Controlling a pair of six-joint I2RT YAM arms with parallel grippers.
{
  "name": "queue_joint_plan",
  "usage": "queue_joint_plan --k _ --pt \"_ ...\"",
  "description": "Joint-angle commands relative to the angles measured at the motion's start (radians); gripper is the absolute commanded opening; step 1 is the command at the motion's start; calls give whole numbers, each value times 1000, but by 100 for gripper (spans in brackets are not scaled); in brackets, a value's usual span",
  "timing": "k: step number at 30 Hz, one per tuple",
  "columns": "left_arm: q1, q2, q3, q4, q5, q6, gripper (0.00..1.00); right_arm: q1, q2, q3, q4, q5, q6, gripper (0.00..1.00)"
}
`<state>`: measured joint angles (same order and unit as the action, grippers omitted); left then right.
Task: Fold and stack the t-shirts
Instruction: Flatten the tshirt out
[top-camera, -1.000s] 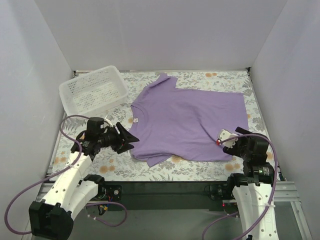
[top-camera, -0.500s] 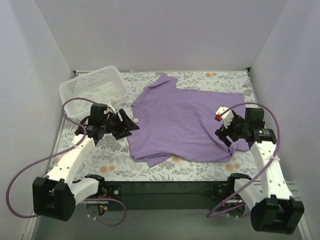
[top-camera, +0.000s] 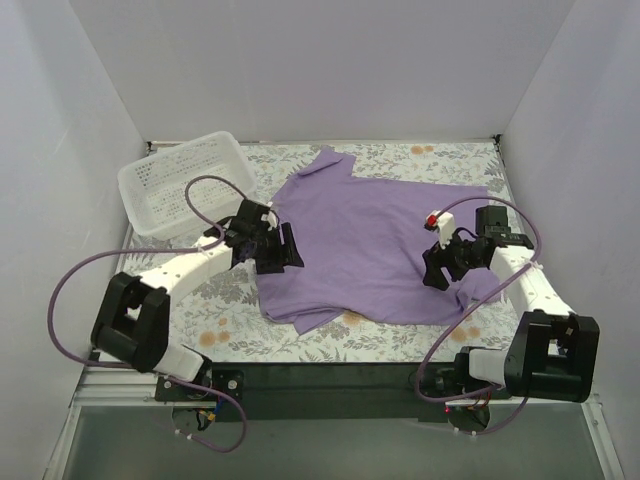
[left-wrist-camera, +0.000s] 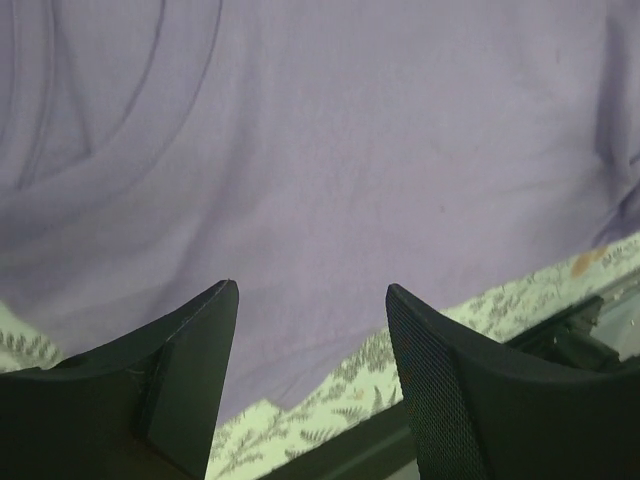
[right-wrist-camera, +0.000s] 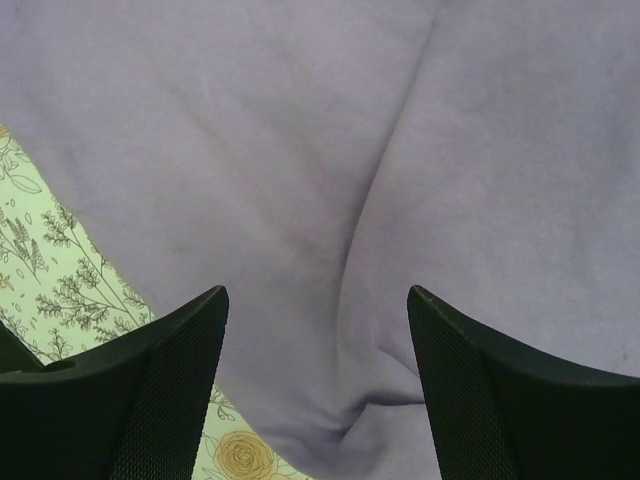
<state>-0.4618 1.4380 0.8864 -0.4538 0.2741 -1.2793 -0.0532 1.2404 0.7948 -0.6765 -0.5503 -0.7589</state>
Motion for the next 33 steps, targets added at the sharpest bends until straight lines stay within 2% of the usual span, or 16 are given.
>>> queue_joint_plan --k 1,8,15,18,21,22,26,28,31,33 --pt "-18 114 127 58 -69 26 59 -25 24 40 83 -8 79 78" --pt "-93 369 314 -17 -117 12 52 -85 14 -29 178 -54 150 78" --pt "-156 440 294 -127 -206 -20 50 -137 1 -39 190 -68 141 77" --pt "-184 377 183 -177 -208 -78 49 -161 -12 -43 190 -77 132 77" --pt "-199 262 -2 -195 -159 -159 47 -178 -21 -42 189 -76 124 77" --pt "-212 187 -91 -198 -136 -179 47 -183 -22 -42 189 -70 122 77" --pt "-281 -19 -228 -212 -93 -317 47 -198 -32 -40 190 -45 102 77" --pt "-291 -121 -237 -236 -98 -357 47 -209 -33 -42 190 -34 87 77" --pt "-291 -206 -144 -288 -144 -345 50 -227 -30 -34 187 -31 78 77" --pt "-291 -237 -39 -292 -176 -310 56 -241 -33 -31 187 -40 76 77"
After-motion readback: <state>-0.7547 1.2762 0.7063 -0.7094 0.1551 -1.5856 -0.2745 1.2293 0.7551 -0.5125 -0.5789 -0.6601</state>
